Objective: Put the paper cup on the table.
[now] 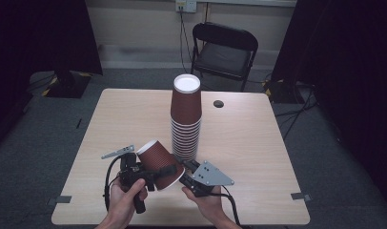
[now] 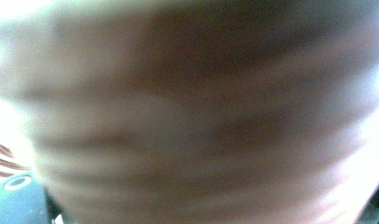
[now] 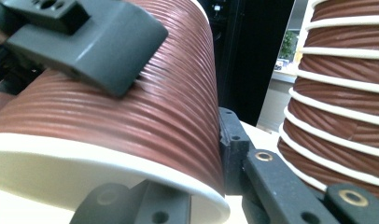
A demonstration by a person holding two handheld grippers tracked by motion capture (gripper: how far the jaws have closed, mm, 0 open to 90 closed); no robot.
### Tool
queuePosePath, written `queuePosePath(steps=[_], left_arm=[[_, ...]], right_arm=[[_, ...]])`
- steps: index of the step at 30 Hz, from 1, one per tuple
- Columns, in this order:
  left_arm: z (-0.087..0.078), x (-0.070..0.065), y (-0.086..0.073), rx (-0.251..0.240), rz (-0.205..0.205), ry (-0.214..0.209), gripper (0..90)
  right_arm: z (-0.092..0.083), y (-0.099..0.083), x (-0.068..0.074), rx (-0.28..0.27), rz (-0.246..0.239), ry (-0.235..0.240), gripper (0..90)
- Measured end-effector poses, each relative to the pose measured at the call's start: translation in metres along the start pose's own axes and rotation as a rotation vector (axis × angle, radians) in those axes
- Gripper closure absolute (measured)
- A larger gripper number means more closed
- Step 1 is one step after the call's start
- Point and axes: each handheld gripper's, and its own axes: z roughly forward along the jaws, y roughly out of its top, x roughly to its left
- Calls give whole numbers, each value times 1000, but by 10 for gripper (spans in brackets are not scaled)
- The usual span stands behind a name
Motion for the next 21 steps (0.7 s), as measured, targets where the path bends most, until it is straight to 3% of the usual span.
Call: queuePosePath(steps=[9,14,15,20,21], left_arm=[[-8,5,9,-32,47,29,96],[-7,7,11,7,45,27,89],[-7,8,11,1,47,28,80],[-9,9,15,-11,61,32,101],[-9,9,15,-8,83,47,99]], right_arm=[[-6,-2,0,50,9,20,848],[-8,-2,-2,72,18,32,850],[-10,-1,-2,99,29,42,851],[-16,-1,-3,115,32,57,852],[-19,-1,-4,130,31,52,854]])
